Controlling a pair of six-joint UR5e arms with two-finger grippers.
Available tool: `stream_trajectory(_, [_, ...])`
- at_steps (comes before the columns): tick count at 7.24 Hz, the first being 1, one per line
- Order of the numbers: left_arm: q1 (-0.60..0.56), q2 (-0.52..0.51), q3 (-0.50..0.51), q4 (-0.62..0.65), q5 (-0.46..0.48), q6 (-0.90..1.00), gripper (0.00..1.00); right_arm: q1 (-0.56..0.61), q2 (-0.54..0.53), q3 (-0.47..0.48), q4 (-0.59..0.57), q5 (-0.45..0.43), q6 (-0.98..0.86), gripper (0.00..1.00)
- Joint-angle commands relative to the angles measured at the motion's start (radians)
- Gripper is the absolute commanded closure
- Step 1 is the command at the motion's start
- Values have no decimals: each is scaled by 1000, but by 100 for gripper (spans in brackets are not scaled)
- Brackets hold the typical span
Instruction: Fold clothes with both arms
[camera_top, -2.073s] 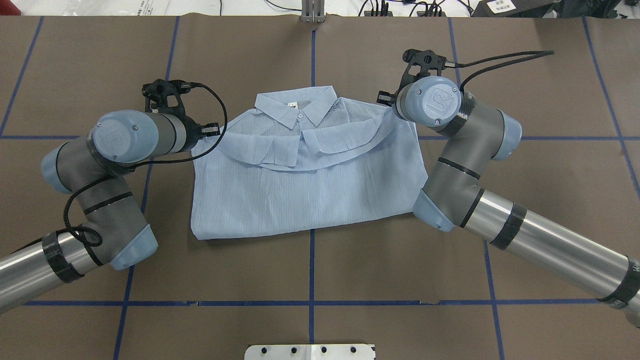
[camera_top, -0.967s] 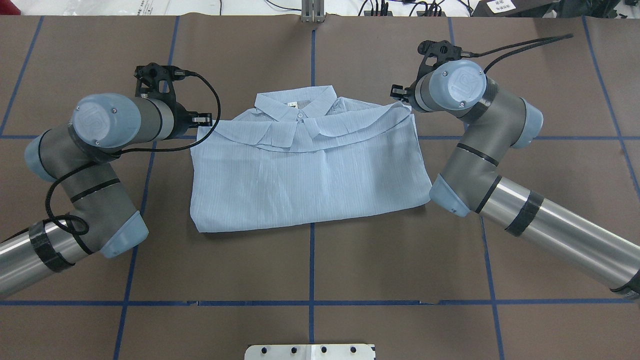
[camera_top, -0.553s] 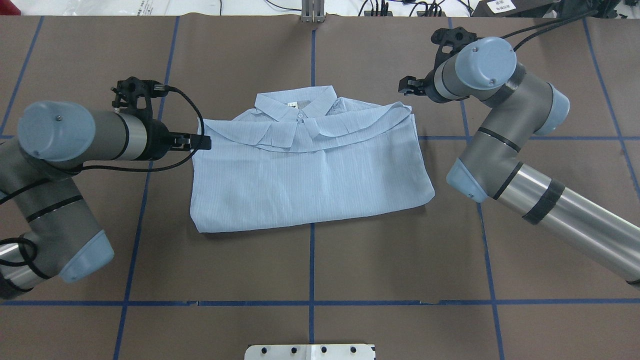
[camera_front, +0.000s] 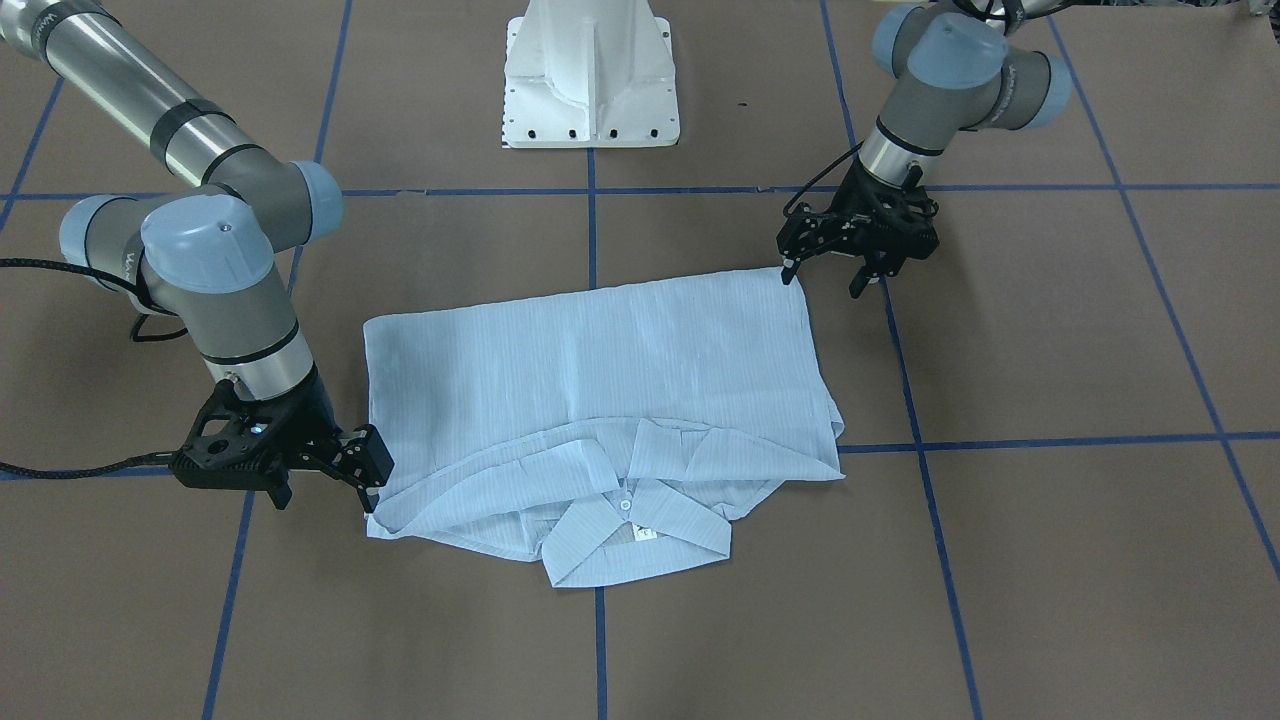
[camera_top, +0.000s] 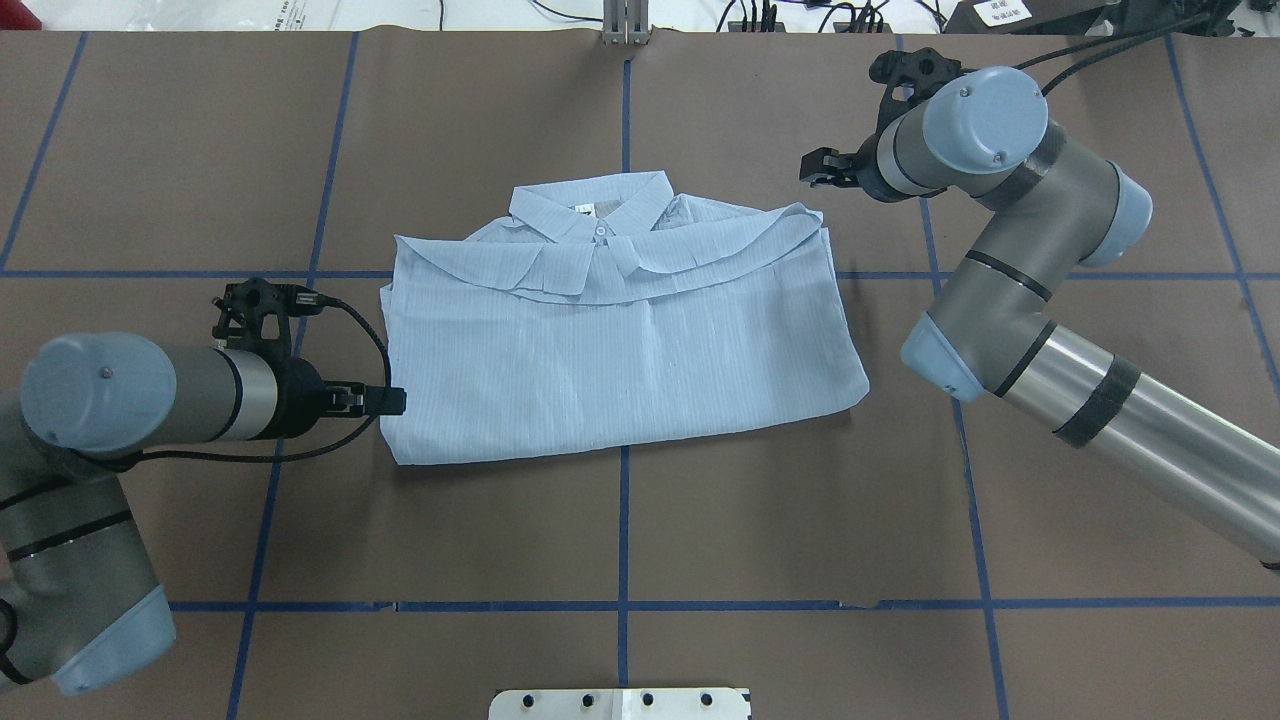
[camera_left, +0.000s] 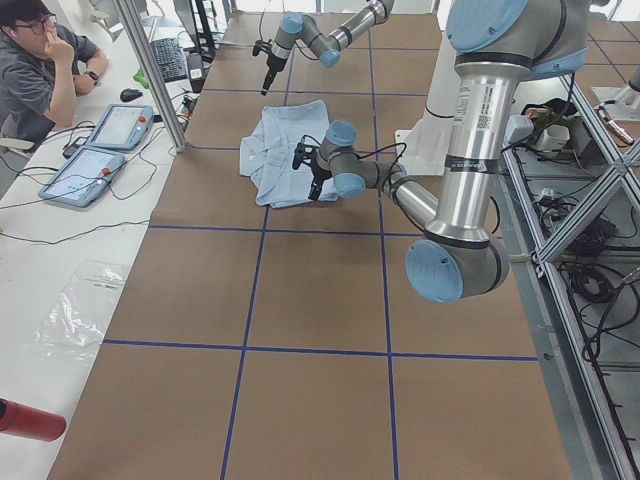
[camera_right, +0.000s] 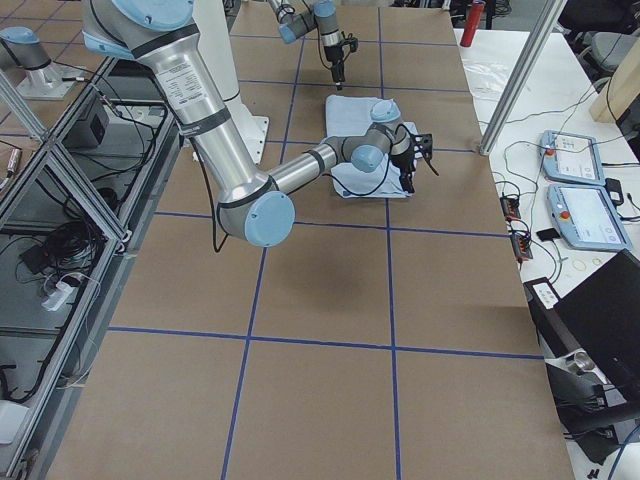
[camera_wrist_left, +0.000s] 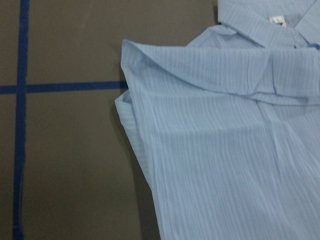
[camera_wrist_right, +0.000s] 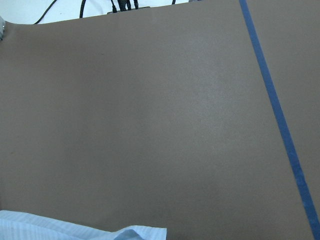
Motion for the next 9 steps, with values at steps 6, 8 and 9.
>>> stream_trajectory(6, [111,-31,18,1,57,-72,56,-3,1,2,0,-3,1,0])
stream_trajectory(8, [128,-31,23,1,58,-72,63,-5,1,2,0,-3,1,0])
stream_trajectory(9, [128,-31,23,1,57,-72,91,-5,2,2,2,-3,1,0])
